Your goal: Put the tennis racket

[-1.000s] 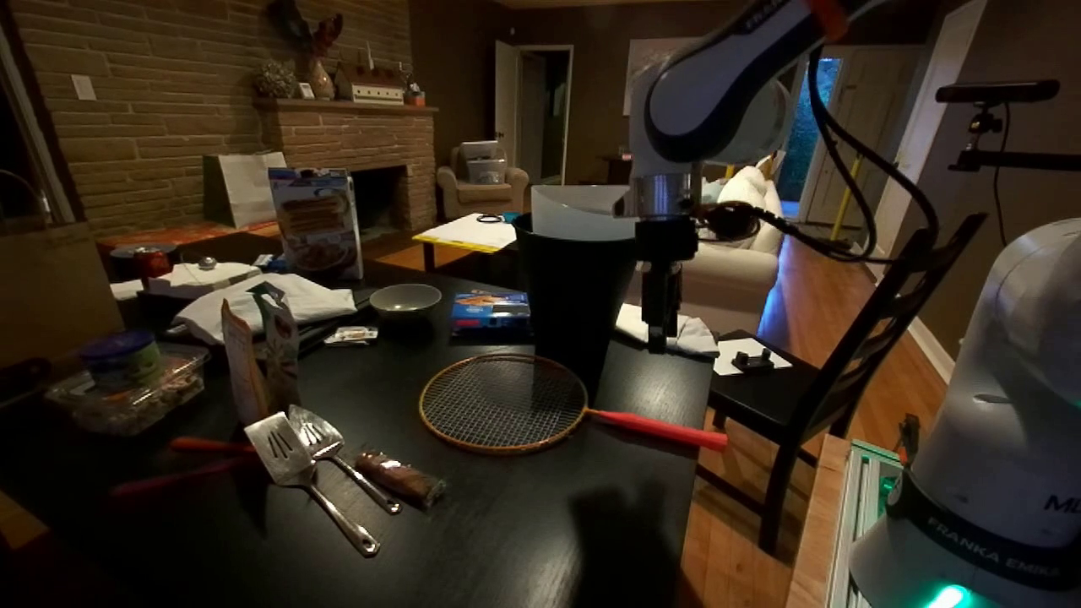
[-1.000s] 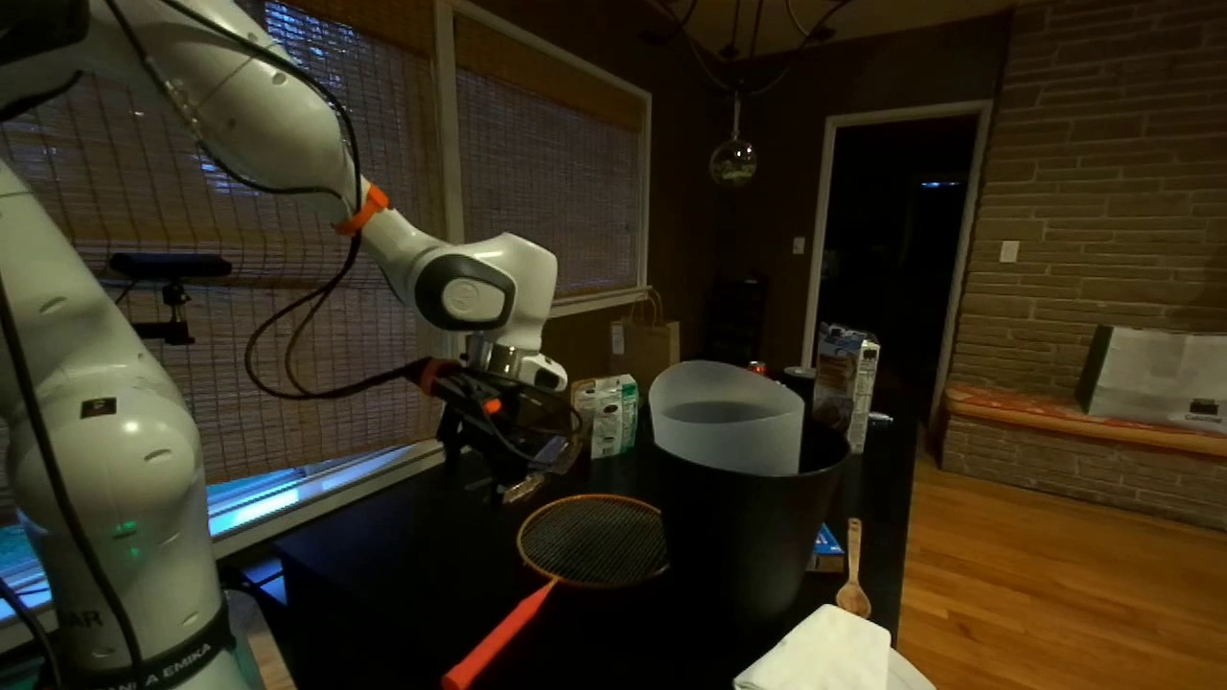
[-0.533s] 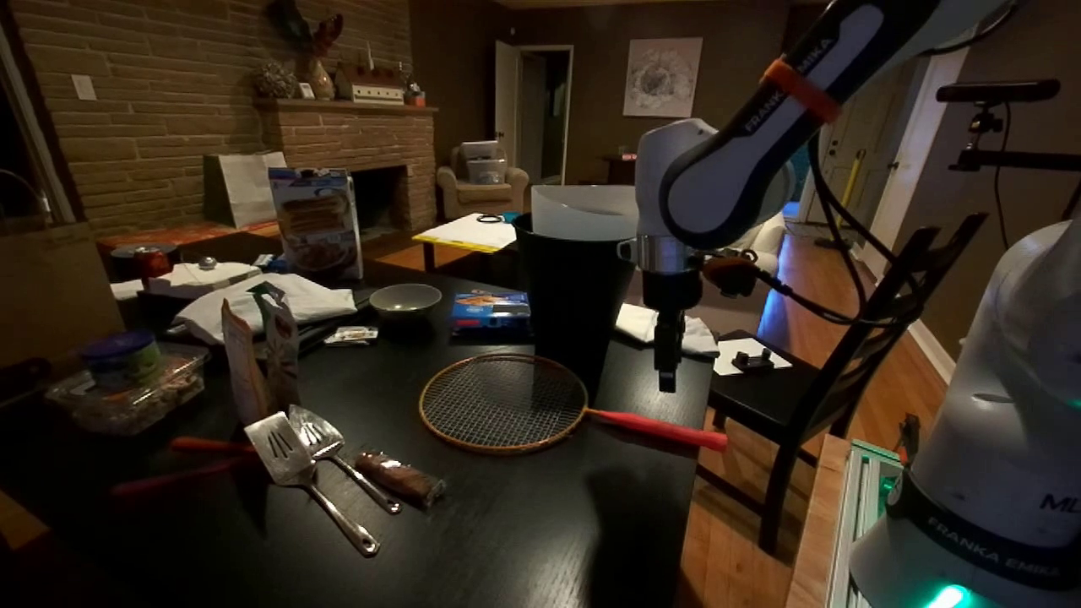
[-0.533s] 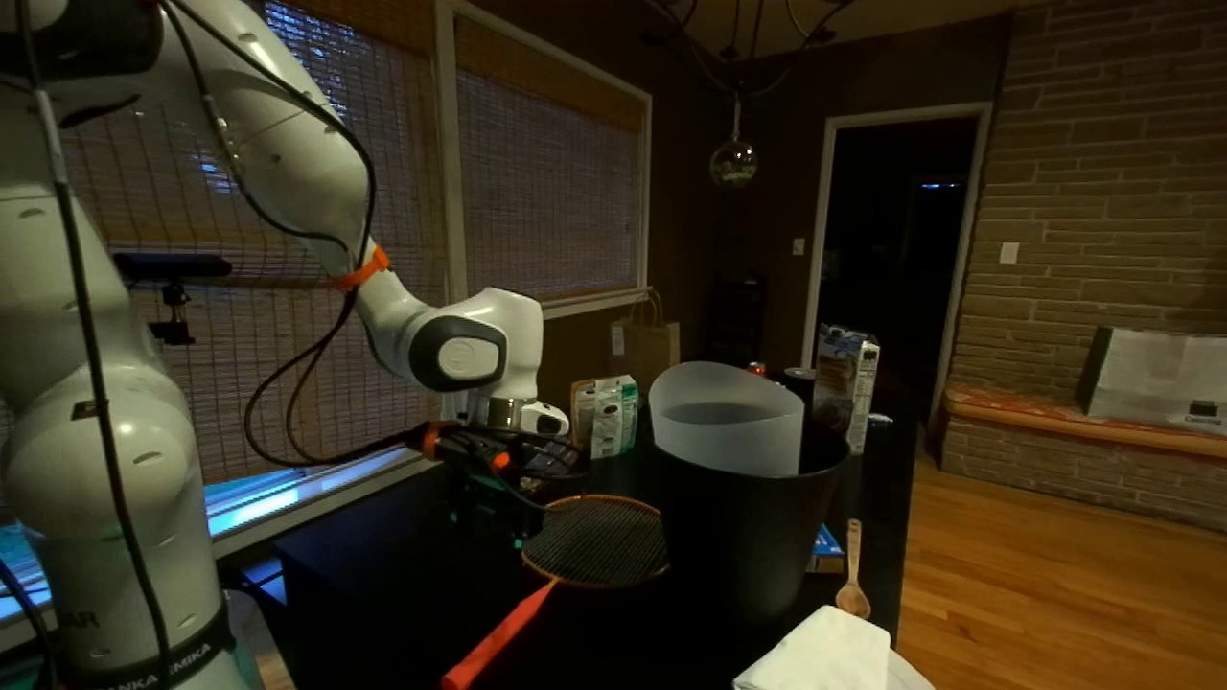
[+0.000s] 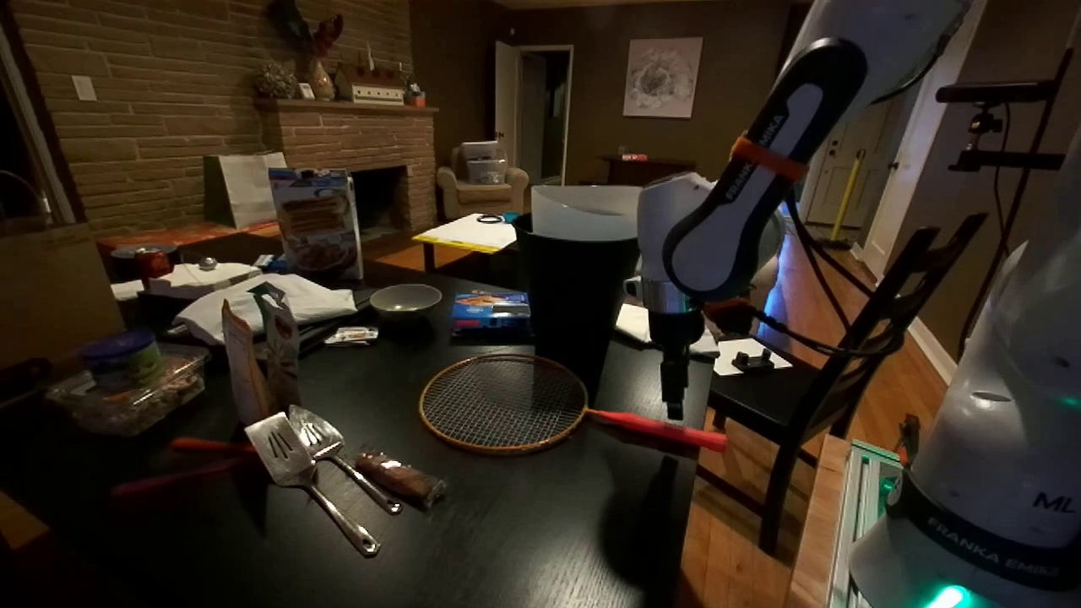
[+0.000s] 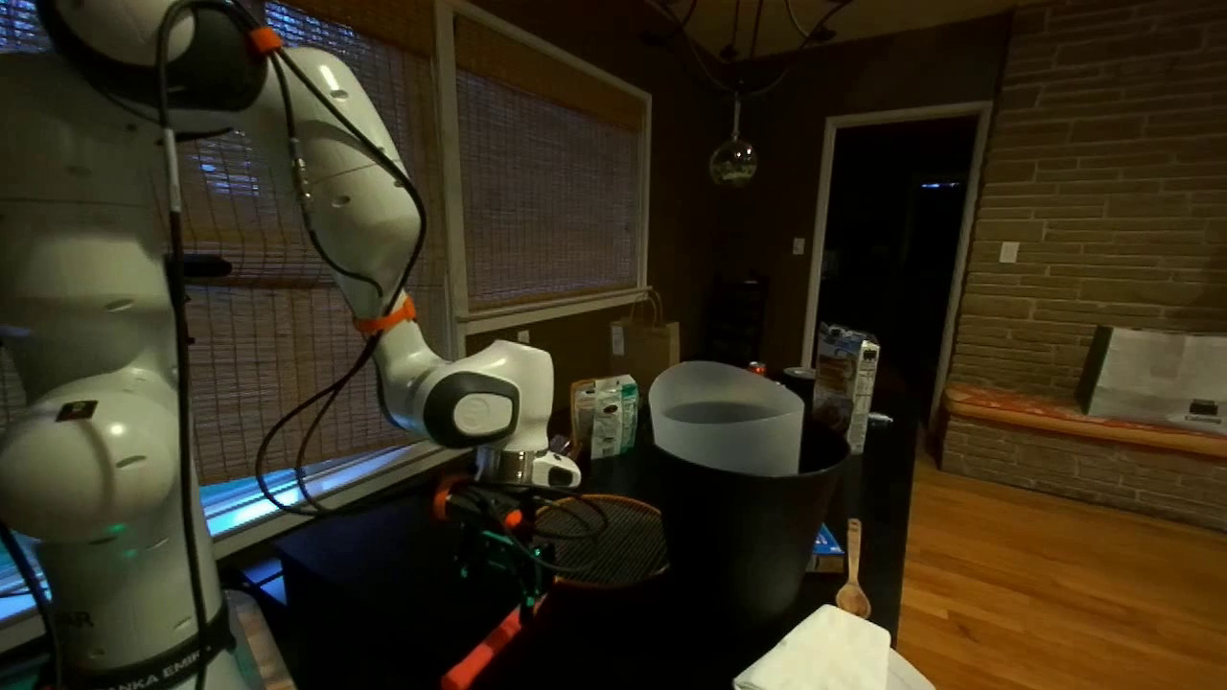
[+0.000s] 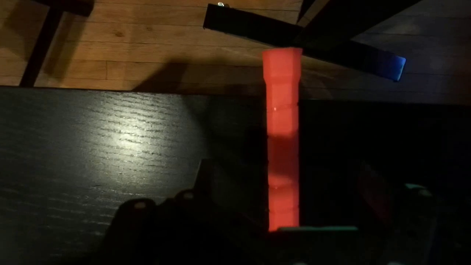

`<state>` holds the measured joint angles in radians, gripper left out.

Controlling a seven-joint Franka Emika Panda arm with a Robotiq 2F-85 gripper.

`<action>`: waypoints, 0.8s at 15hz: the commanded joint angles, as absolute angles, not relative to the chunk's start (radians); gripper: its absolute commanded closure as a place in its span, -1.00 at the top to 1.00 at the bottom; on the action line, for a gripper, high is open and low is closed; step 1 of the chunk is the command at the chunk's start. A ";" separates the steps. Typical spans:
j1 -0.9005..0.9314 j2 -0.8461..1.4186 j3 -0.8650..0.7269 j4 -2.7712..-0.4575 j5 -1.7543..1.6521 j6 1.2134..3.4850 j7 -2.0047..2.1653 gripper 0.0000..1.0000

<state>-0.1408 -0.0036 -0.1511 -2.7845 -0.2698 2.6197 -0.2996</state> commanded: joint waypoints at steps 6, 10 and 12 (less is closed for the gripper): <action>-0.142 0.102 -0.138 -2.780 -0.203 2.791 -0.276 1.00; -0.104 0.133 -0.185 -2.756 -0.371 2.844 -0.116 1.00; -0.081 0.157 -0.208 -2.733 -0.487 2.873 -0.020 1.00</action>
<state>-0.1214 0.1136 -0.1641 -2.7605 -0.3361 2.8208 -0.1550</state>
